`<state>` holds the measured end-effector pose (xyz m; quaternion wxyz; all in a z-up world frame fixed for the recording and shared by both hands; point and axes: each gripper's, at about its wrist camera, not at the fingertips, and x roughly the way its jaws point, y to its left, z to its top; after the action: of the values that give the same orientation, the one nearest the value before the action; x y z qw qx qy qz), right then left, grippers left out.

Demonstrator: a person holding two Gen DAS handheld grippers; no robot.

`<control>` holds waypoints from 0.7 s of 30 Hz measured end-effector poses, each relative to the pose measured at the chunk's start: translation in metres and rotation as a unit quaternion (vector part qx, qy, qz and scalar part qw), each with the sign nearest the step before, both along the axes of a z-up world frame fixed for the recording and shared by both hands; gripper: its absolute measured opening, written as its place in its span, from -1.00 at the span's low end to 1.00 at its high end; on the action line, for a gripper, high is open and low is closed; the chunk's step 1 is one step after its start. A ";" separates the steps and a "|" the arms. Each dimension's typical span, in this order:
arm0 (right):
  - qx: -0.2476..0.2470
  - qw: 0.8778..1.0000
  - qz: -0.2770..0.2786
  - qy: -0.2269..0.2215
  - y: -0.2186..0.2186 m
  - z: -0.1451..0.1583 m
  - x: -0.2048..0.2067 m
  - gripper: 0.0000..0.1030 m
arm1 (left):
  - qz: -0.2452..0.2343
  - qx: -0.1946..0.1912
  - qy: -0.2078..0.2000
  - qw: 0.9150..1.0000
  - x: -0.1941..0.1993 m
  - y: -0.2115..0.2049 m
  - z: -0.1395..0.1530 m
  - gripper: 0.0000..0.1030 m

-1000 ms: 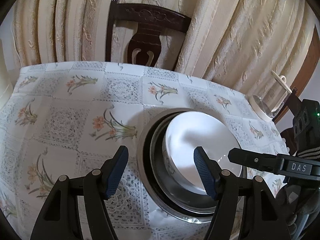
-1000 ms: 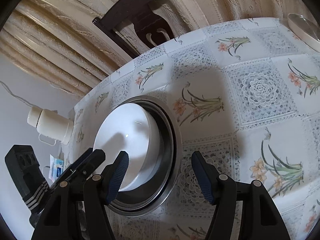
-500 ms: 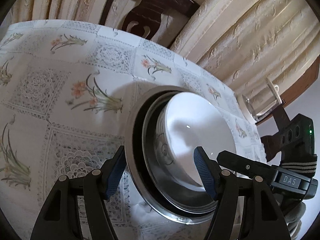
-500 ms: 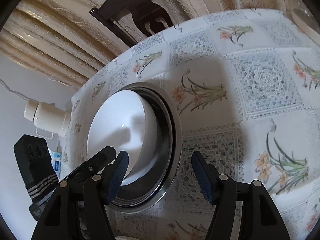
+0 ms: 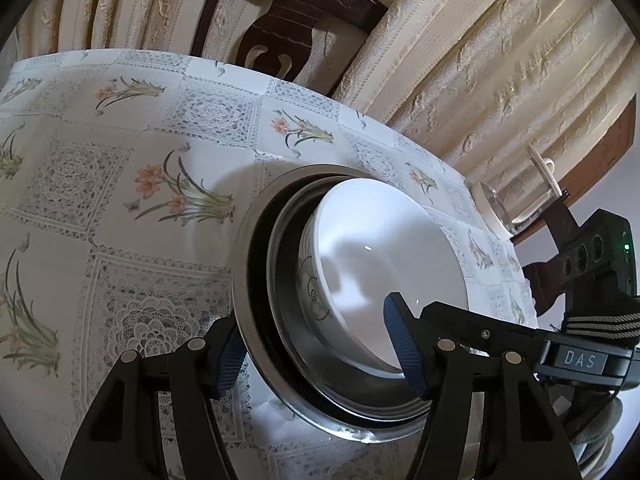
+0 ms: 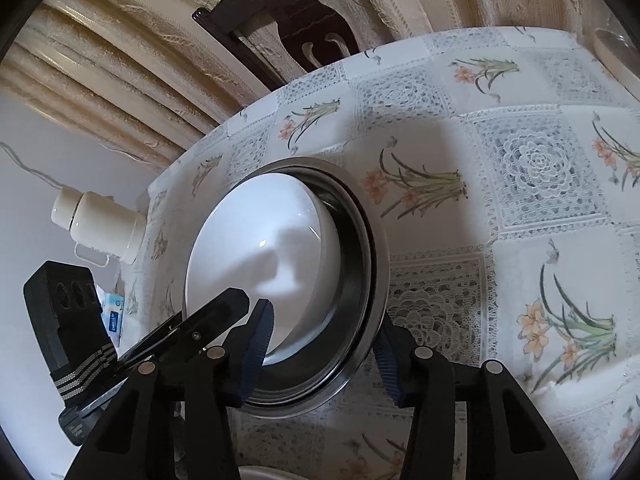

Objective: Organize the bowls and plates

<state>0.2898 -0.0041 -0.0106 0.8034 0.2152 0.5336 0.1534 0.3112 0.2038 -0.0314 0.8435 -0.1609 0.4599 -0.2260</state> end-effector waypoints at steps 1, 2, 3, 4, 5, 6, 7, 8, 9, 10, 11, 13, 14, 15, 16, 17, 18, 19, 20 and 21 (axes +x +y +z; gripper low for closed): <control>-0.001 1.000 -0.001 -0.001 -0.001 0.001 0.000 -0.02 | 0.000 0.001 0.000 1.000 0.000 0.000 0.000 0.26; -0.002 1.000 -0.002 -0.002 -0.001 0.001 -0.001 -0.02 | 0.000 0.002 0.000 1.000 0.000 0.000 0.000 0.26; -0.002 1.000 -0.003 -0.002 -0.001 0.002 -0.001 -0.02 | 0.000 0.003 0.000 1.000 0.000 0.000 0.000 0.26; -0.002 1.000 -0.003 -0.003 -0.001 0.002 -0.002 -0.02 | 0.000 0.002 0.001 1.000 0.000 0.000 0.000 0.26; -0.002 1.000 -0.004 -0.003 -0.002 0.002 -0.002 -0.03 | 0.000 0.002 0.001 1.000 0.000 0.000 0.000 0.26; -0.002 1.000 -0.005 -0.004 -0.002 0.003 -0.003 -0.03 | 0.000 0.002 0.002 1.000 -0.001 0.000 0.001 0.26; -0.002 1.000 -0.005 -0.005 -0.002 0.003 -0.004 -0.03 | 0.000 0.002 0.001 1.000 -0.001 0.000 0.001 0.26; -0.003 1.000 -0.006 -0.006 -0.002 0.004 -0.004 -0.03 | 0.000 0.002 0.001 1.000 -0.001 0.000 0.001 0.26; -0.003 1.000 -0.006 -0.008 -0.003 0.005 -0.006 -0.03 | 0.000 0.002 0.001 1.000 -0.001 0.000 0.001 0.26; -0.005 1.000 -0.006 -0.009 -0.002 0.006 -0.006 -0.03 | 0.000 0.002 0.001 1.000 -0.001 0.000 0.002 0.26; -0.007 1.000 -0.007 -0.010 -0.002 0.007 -0.007 -0.03 | 0.000 0.001 0.001 1.000 -0.001 -0.001 0.001 0.26; -0.008 1.000 -0.008 -0.013 -0.002 0.009 -0.009 -0.03 | -0.001 0.001 0.001 1.000 -0.001 -0.001 0.003 0.26; -0.009 1.000 -0.009 -0.014 -0.002 0.010 -0.010 -0.03 | -0.002 0.001 0.000 1.000 -0.002 -0.001 0.004 0.26; -0.010 1.000 -0.009 -0.016 -0.003 0.011 -0.011 -0.03 | -0.002 0.001 -0.002 1.000 -0.003 -0.001 0.005 0.26; -0.010 1.000 -0.010 -0.018 -0.003 0.013 -0.012 -0.03 | -0.003 0.002 -0.004 1.000 -0.003 -0.002 0.007 0.26; -0.011 1.000 -0.011 -0.020 -0.003 0.014 -0.013 -0.03 | -0.004 0.002 -0.006 1.000 -0.004 -0.002 0.008 0.26; -0.012 1.000 -0.012 -0.022 -0.003 0.016 -0.014 -0.03 | -0.005 0.002 -0.008 1.000 -0.006 -0.002 0.010 0.26; -0.012 1.000 -0.013 -0.024 -0.003 0.018 -0.015 -0.03 | -0.005 0.002 -0.010 1.000 -0.006 -0.002 0.012 0.26; -0.012 0.999 -0.014 -0.026 -0.004 0.019 -0.017 -0.03 | -0.006 0.001 -0.012 1.000 -0.007 -0.002 0.014 0.26; -0.013 0.999 -0.016 -0.028 -0.004 0.021 -0.018 -0.03 | -0.006 0.001 -0.014 1.000 -0.009 -0.001 0.016 0.26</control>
<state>0.2718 -0.0084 0.0107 0.8231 0.2090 0.5091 0.1400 0.3027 0.2024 -0.0158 0.8488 -0.1541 0.4487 -0.2333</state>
